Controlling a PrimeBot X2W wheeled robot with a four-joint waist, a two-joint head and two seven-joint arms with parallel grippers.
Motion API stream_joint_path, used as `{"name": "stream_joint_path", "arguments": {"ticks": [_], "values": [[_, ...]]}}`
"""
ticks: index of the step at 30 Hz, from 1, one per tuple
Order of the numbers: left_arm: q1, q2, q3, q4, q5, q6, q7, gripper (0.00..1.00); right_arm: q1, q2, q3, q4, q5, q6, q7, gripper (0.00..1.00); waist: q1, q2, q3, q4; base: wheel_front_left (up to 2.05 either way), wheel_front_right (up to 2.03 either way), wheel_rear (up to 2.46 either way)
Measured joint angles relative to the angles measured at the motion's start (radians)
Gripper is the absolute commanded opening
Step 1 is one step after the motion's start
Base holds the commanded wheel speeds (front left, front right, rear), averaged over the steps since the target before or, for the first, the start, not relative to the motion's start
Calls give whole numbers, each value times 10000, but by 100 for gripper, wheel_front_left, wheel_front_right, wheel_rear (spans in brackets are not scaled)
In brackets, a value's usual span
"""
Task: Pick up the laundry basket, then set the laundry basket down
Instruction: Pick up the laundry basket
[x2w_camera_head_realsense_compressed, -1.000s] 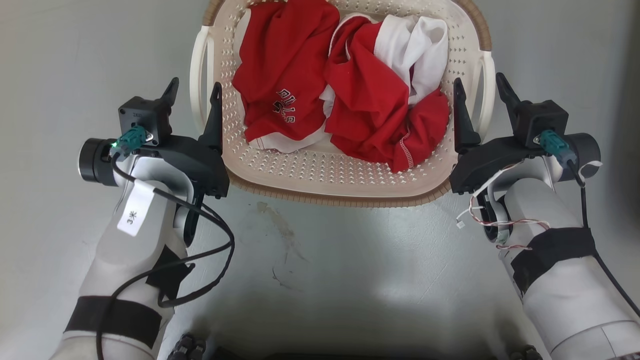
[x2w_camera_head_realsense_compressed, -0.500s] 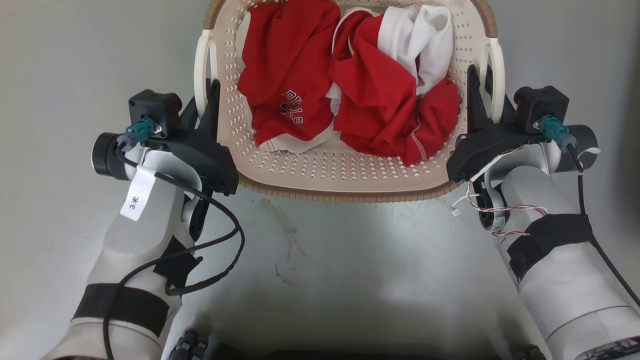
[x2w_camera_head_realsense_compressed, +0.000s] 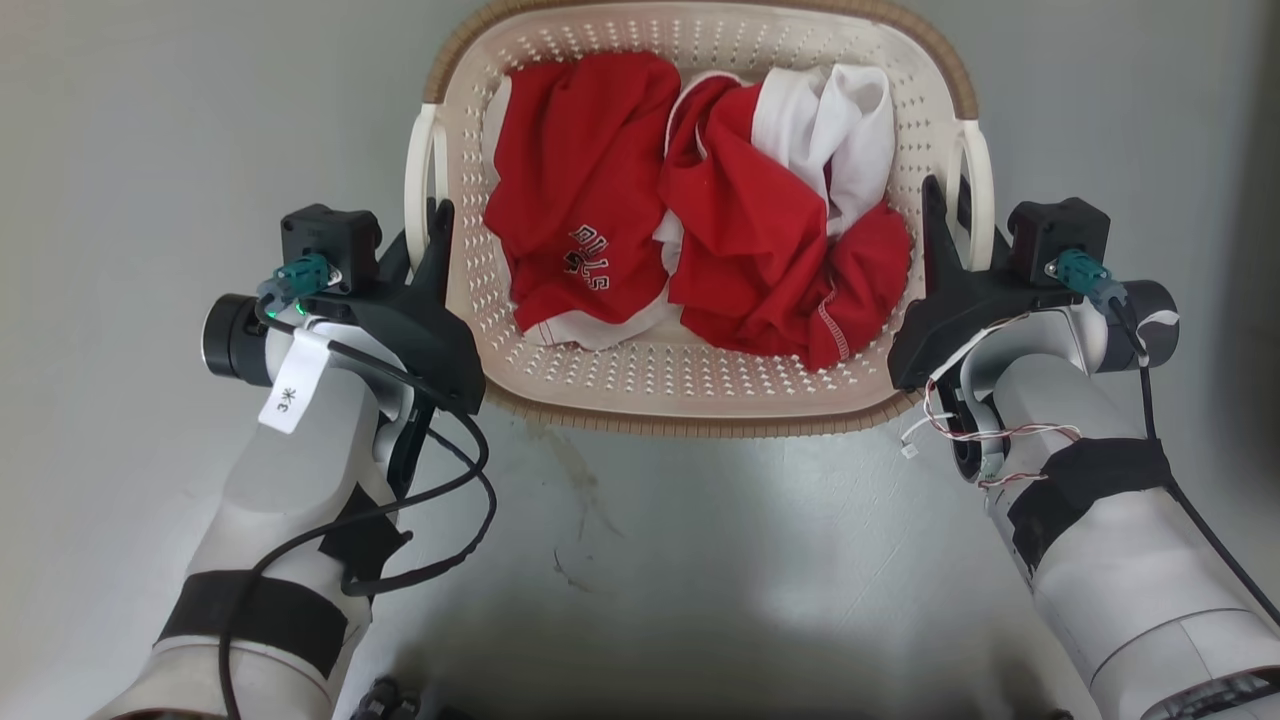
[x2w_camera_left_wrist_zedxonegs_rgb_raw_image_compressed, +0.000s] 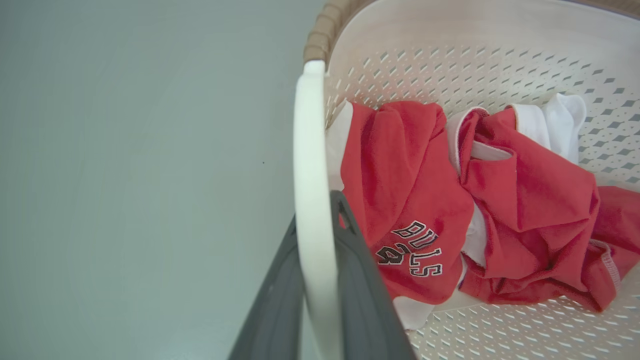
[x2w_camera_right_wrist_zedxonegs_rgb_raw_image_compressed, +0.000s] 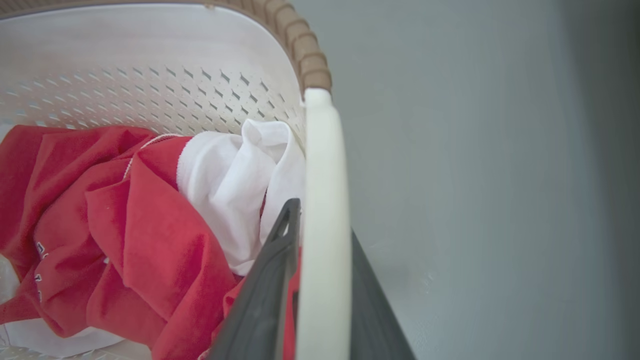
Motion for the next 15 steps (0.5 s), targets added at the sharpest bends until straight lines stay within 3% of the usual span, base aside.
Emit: {"name": "stream_joint_path", "arguments": {"ticks": [15], "values": [[-1,-58,-240,698,-244,-92,2,0,-169,44,466,840,631,86,284,0,0,1,-1046,-166,0,0,0]]}}
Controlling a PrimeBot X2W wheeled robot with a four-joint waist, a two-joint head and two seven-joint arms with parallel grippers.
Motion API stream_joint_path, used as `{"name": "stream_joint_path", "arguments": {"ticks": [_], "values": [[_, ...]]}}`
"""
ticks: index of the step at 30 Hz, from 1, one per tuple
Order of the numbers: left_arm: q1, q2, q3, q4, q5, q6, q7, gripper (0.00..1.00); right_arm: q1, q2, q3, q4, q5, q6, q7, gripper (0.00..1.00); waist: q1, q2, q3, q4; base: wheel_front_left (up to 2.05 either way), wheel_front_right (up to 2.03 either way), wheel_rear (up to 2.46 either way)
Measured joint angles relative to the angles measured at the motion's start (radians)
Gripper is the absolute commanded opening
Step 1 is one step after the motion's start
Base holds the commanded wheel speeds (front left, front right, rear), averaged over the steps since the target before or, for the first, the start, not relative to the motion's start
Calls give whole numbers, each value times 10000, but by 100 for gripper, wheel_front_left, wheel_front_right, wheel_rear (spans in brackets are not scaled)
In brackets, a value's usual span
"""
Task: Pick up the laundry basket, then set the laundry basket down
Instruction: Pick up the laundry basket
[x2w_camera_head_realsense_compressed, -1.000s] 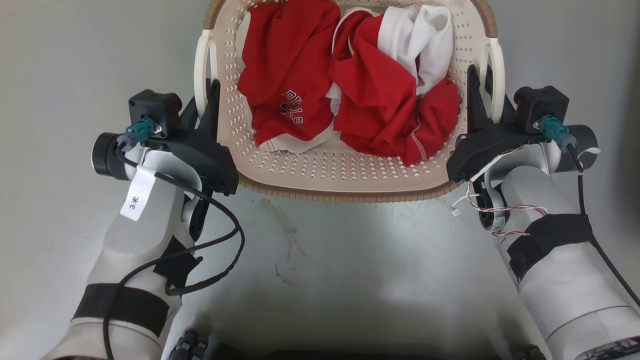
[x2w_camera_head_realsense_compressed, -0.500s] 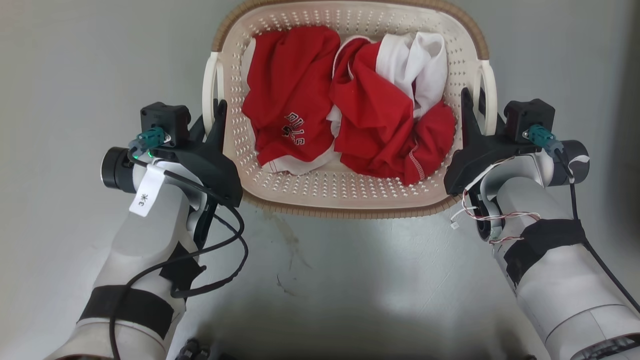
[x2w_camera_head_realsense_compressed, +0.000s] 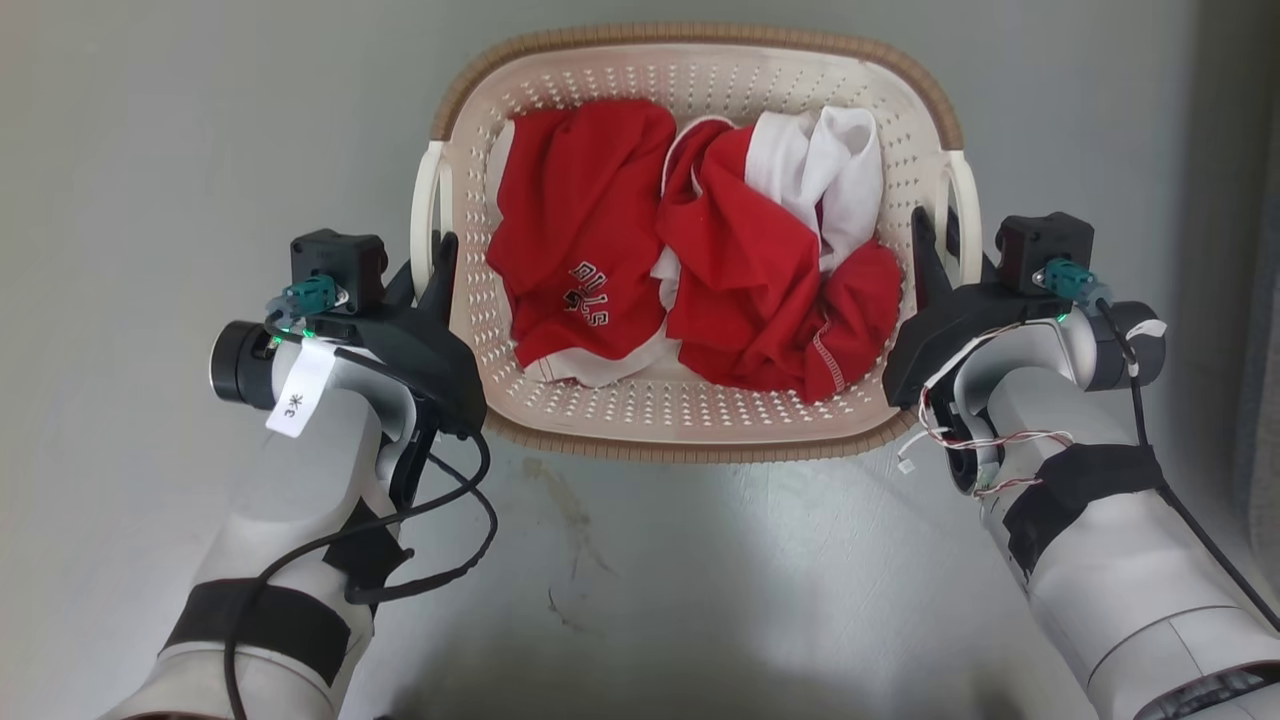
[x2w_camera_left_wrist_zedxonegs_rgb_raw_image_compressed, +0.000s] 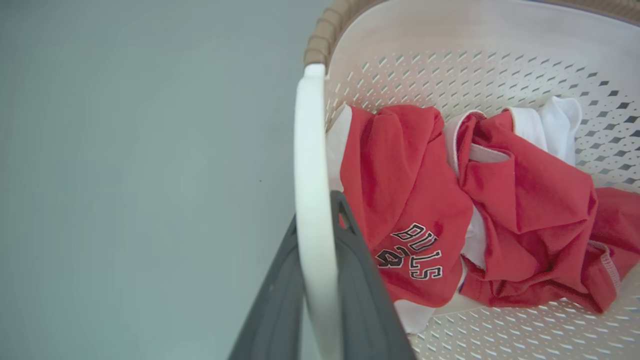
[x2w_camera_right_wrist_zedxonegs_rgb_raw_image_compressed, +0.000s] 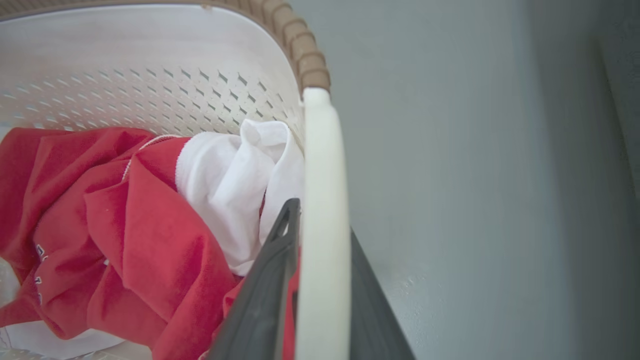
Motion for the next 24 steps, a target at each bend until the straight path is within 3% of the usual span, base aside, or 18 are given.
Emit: {"name": "stream_joint_path", "arguments": {"ticks": [24], "values": [[655,-21,-437,646,-293,-82,523,0,273,65,1072,734,1185,77,1032,0,-1,-1,-2055,-272,0,0,0]]}}
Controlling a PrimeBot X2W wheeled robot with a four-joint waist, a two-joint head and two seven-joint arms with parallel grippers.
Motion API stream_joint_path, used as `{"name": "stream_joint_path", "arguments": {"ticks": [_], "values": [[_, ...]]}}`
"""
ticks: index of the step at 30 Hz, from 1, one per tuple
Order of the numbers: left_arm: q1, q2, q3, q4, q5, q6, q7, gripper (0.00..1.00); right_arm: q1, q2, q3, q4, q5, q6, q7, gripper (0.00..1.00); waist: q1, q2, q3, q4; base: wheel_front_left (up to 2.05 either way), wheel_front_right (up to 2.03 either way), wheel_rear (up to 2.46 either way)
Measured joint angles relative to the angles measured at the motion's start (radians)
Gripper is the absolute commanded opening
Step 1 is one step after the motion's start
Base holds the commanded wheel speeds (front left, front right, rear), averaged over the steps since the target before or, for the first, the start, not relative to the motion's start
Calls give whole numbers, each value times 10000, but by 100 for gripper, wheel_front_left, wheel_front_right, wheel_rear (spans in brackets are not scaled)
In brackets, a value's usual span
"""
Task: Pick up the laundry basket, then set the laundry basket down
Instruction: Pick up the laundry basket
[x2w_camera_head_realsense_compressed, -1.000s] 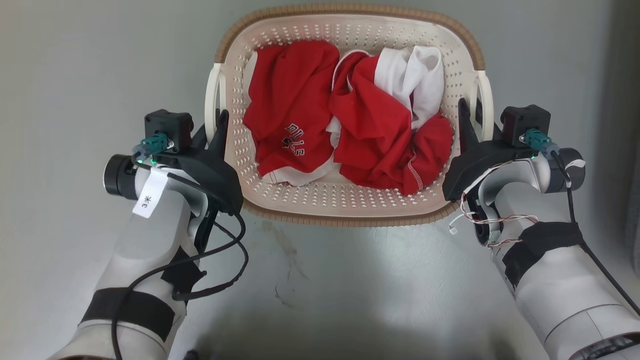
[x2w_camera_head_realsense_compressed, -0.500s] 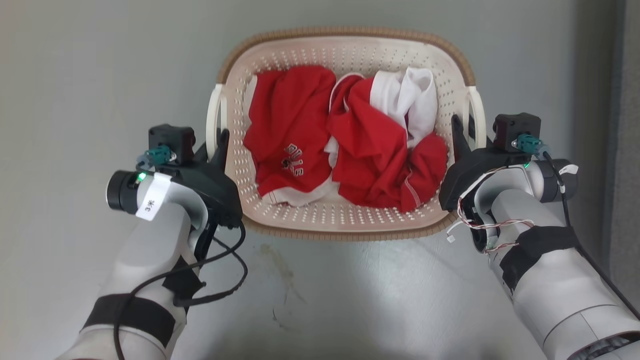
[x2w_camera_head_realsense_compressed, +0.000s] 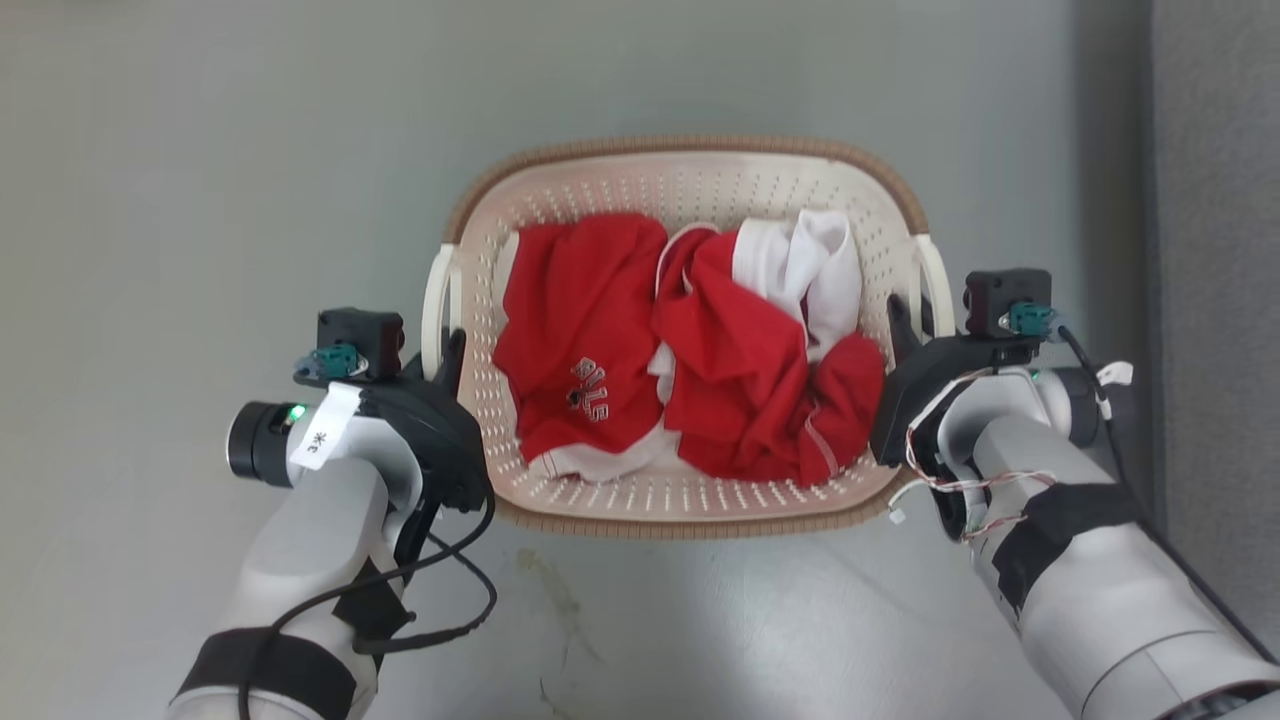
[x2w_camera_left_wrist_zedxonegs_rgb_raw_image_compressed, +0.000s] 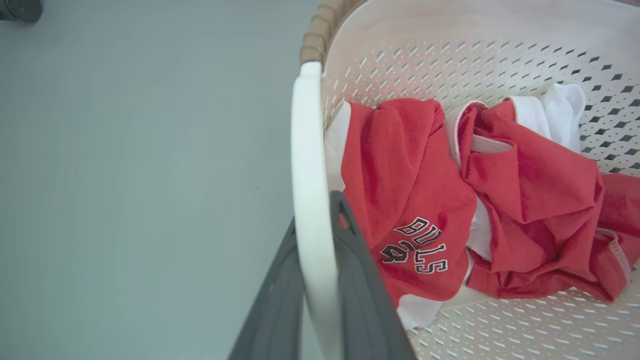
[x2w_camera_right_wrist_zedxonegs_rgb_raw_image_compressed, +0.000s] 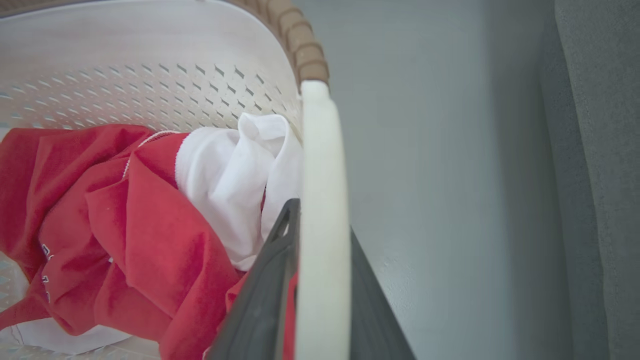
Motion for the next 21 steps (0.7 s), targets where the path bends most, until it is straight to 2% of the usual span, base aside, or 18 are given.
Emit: {"name": "stream_joint_path", "arguments": {"ticks": [21], "values": [[1048,0,-401,194,-518,-2,851,0,973,33,1074,82,1043,-4,1179,0,1,1,-1864,-155,0,0,0]]}}
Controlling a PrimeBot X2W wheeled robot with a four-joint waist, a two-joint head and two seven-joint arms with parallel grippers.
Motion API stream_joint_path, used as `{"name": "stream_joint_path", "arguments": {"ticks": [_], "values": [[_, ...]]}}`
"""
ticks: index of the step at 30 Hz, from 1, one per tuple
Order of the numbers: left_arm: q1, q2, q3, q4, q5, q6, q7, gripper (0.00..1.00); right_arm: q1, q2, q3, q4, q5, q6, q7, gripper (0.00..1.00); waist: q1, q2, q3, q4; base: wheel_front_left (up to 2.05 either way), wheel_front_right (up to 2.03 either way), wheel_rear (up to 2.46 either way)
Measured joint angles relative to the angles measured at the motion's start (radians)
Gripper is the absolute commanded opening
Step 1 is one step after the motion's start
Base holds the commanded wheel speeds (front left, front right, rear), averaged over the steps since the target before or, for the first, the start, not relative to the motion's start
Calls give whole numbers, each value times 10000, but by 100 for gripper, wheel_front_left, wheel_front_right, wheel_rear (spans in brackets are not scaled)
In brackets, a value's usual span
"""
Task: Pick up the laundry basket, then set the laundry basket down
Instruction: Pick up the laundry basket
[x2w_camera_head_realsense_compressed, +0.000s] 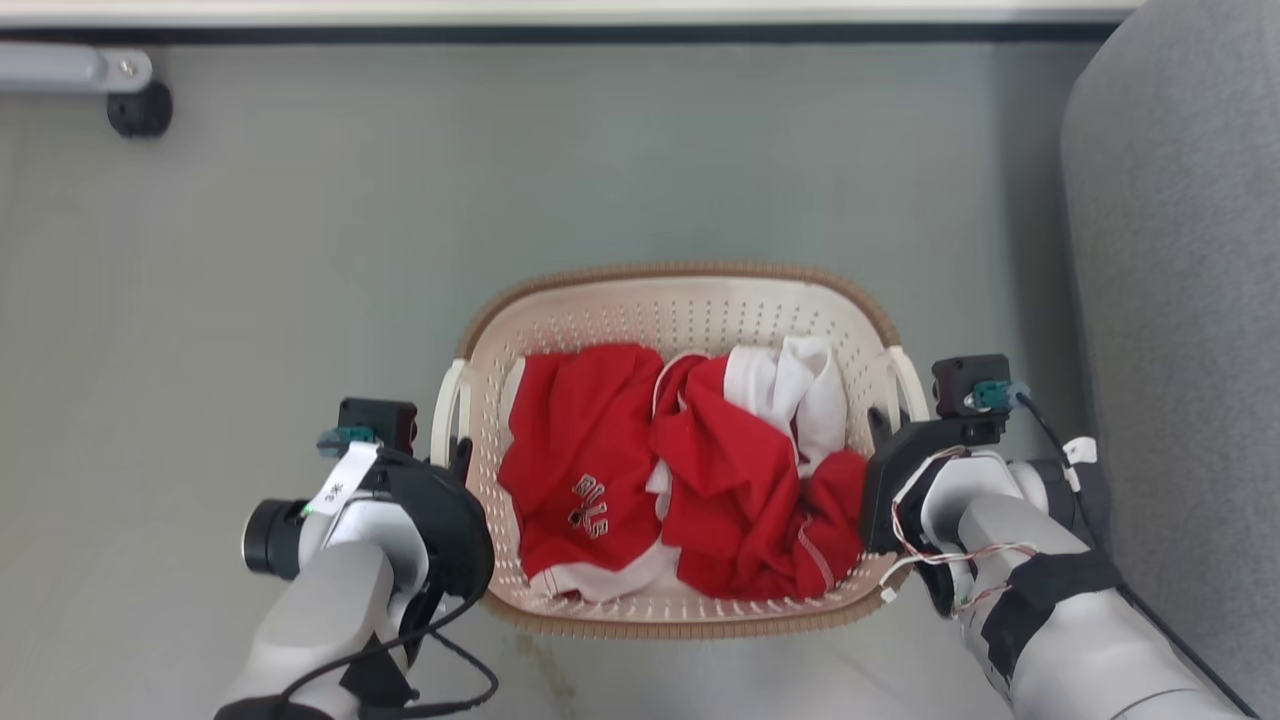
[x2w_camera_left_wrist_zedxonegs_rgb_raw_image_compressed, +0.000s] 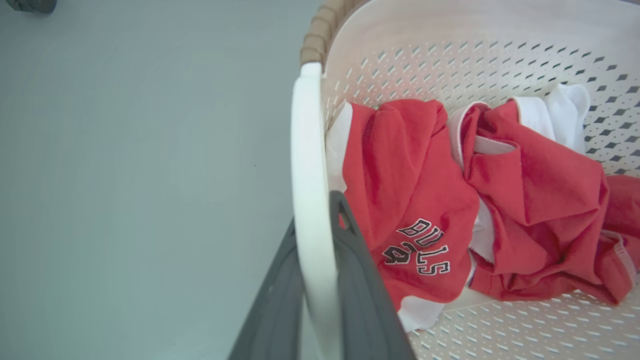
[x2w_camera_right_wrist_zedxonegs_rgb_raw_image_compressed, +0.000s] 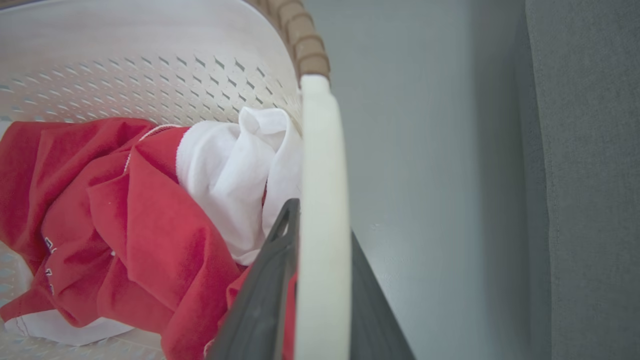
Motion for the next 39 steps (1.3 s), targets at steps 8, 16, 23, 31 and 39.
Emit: {"name": "stream_joint_path", "arguments": {"ticks": [8,16,23,31,39], "values": [[414,0,-75,33,-119,0,297,0,330,10,297,13,311,-12,393,0,0,0,-622,-101,0,0,0],[799,-2,-123,67,-192,0,483,0,752,36,531,13,719,-36,696,0,-1,-1,-1223,-175,0,0,0],[983,23,-128,88,-251,0,608,0,1052,36,788,-171,1055,-104,867,0,-1,-1,-1599,-262,0,0,0],[1237,29,-169,105,-453,0,725,0,1271,33,1060,-234,1406,-192,1034,0,0,-1,-1922,-363,0,0,0],[1370,44,-215,109,-483,0,813,0,1462,29,1275,-322,1647,-280,1087,0,0,-1,-2166,-419,0,0,0]]}}
